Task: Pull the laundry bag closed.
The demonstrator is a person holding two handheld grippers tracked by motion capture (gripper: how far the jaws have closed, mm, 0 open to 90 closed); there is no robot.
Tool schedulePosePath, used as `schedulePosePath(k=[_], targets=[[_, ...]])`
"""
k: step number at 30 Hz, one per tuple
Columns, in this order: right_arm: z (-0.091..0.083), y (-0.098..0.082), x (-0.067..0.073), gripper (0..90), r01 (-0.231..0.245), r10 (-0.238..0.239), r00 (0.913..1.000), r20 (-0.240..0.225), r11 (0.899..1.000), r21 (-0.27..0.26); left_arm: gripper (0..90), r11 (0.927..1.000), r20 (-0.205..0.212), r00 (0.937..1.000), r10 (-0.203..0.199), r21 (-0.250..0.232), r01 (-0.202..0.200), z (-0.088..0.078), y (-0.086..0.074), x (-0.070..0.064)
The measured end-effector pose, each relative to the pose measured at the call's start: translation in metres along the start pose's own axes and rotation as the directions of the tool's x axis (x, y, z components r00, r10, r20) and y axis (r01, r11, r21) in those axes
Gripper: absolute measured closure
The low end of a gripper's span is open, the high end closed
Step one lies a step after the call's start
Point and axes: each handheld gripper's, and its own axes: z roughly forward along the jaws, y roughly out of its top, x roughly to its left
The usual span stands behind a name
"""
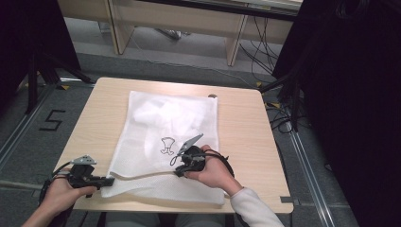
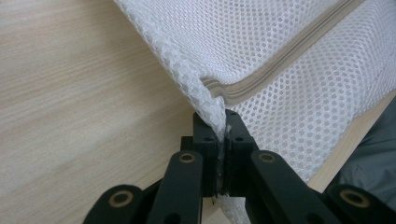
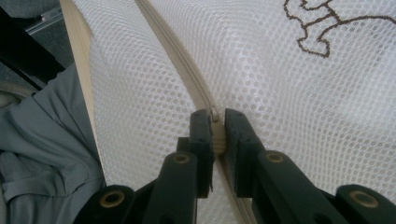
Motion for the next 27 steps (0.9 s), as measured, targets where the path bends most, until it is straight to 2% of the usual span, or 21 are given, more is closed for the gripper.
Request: schedulePosePath(k=[1,2,6,11,13,14,16,18,20,22,23,24,25,27], targets=[[0.000,-0.001,0.000,82.8,0.010,-0.010,0.9999,0.009,1.000,0.003,85.7,1.0000,-0.005,1.0000,0.006,0.004,-0.006,0.000,0.000,0.000],[0.001,-0.001,0.000,82.7,0.023,-0.023,0.9997,-0.002,1.000,-0.004,85.7,1.0000,-0.003,1.0000,0.005,0.006,-0.005,0.000,0.000,0.000],[-0.001,-0.002,0.000,82.7,0.003,-0.003,1.0000,-0.003,1.000,-0.001,85.7,1.0000,-0.003,1.0000,0.006,0.008,-0.006,0.000,0.000,0.000],[-0.002,-0.005,-0.002,82.7,0.019,-0.019,0.9998,0.003,1.000,-0.002,85.7,1.0000,-0.010,0.9999,0.006,0.005,-0.005,0.000,0.000,0.000],[-0.004,-0.008,-0.003,82.7,-0.001,0.001,0.9999,0.016,1.000,0.005,85.7,0.9999,-0.008,0.9999,0.007,0.010,-0.006,0.000,0.000,0.000],[-0.003,-0.010,-0.004,82.7,0.013,-0.013,0.9999,-0.001,1.000,0.000,85.7,0.9999,-0.009,0.9999,0.009,0.011,-0.009,0.000,0.000,0.000],[-0.003,-0.011,-0.004,82.7,0.014,-0.014,0.9999,0.001,1.000,0.003,85.7,0.9999,-0.009,0.9999,0.009,0.011,-0.009,0.000,0.000,0.000],[-0.003,-0.013,-0.005,82.7,0.011,-0.011,0.9999,0.007,1.000,0.002,85.7,0.9999,-0.009,0.9999,0.007,0.012,-0.007,0.000,0.000,0.001],[-0.005,-0.014,-0.004,82.7,-0.015,0.015,0.9999,0.009,1.000,0.006,85.7,0.9999,-0.009,0.9999,0.009,0.013,-0.009,0.000,0.000,0.001],[-0.005,-0.014,-0.003,82.7,-0.012,0.011,0.9999,0.008,1.000,0.007,85.6,0.9999,-0.006,1.0000,0.007,0.013,-0.007,0.000,0.000,0.001],[-0.004,-0.014,-0.002,82.7,-0.033,0.033,0.9994,0.007,0.999,0.005,85.6,0.9982,-0.007,0.9992,0.041,0.044,-0.040,-0.002,0.000,0.003],[-0.003,-0.014,-0.005,82.7,0.009,-0.009,0.9999,0.006,1.000,0.000,85.7,0.9984,-0.006,0.9992,0.039,0.041,-0.038,-0.002,0.000,0.003],[-0.003,-0.014,-0.005,82.7,0.009,-0.009,0.9999,0.006,1.000,0.000,85.7,0.9998,-0.006,0.9999,0.012,0.018,-0.012,0.000,0.000,0.001],[-0.003,-0.015,-0.005,82.7,0.007,-0.007,0.9999,0.008,1.000,0.001,85.6,0.9999,-0.005,1.0000,0.007,0.012,-0.007,0.000,0.000,0.001]])
